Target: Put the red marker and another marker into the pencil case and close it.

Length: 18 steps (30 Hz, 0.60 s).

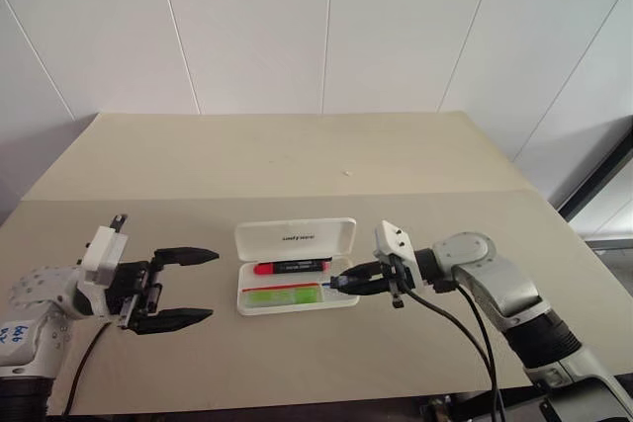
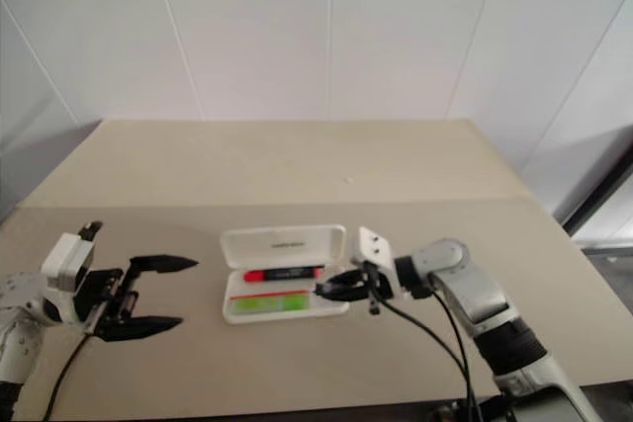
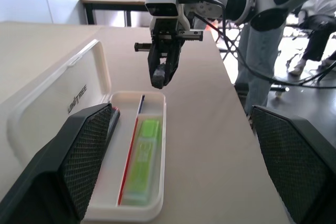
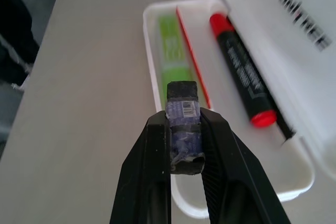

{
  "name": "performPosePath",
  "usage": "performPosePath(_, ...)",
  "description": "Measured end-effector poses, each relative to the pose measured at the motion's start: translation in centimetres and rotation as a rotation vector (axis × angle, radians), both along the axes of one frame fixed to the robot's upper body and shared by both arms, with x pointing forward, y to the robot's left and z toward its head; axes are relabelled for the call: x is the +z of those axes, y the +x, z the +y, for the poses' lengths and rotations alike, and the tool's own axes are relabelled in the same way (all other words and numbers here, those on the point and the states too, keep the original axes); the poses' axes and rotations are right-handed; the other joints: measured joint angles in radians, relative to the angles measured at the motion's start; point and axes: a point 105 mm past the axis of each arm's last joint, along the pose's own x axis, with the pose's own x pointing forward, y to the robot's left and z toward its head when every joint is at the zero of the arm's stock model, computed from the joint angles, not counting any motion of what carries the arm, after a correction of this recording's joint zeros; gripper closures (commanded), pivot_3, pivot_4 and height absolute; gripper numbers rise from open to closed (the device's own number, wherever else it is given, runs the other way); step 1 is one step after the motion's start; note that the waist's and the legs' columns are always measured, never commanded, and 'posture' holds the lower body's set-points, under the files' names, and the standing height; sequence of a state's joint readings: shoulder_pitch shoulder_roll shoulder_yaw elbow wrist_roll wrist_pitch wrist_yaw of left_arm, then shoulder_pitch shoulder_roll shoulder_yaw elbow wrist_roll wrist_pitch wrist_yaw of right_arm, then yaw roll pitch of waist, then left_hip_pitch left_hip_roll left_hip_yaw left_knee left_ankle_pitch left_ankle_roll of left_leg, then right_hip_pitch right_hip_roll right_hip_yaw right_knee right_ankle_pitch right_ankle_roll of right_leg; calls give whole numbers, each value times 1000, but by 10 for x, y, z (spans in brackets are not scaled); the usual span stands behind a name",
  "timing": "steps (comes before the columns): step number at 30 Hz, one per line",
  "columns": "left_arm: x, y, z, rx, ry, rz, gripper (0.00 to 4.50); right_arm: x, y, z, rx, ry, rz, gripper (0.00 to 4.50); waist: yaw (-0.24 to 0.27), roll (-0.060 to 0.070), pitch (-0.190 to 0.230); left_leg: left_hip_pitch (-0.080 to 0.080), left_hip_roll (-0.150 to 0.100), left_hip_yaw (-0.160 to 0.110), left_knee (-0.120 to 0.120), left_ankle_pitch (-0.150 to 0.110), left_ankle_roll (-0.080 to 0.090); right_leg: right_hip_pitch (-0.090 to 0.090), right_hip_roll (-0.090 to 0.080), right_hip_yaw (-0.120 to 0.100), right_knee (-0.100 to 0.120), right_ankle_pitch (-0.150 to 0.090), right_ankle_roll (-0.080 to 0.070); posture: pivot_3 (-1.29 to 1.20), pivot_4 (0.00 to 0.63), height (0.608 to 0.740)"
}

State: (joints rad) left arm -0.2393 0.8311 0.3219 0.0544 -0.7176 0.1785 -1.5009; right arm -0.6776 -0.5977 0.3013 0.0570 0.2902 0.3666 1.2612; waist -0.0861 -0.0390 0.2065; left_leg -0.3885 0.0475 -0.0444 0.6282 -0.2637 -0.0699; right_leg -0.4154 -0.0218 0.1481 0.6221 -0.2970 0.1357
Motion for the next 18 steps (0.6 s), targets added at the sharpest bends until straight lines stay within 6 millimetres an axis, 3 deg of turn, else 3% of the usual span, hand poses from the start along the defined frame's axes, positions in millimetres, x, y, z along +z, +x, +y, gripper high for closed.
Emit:
performPosePath(11,1,-2,5,19,3,-10,0,-6,12,11,24,-4,-16,3339,0,1,0,0,0,0,0,0,0,0,0,0,1,0,0,0,150,740)
performPosePath(18,2,-3,7,27,2,-14,0,-8,10,9,47,-21,-16,935,0,1,0,0,0,0,1,0,0,0,0,0,2,0,0,0,150,740)
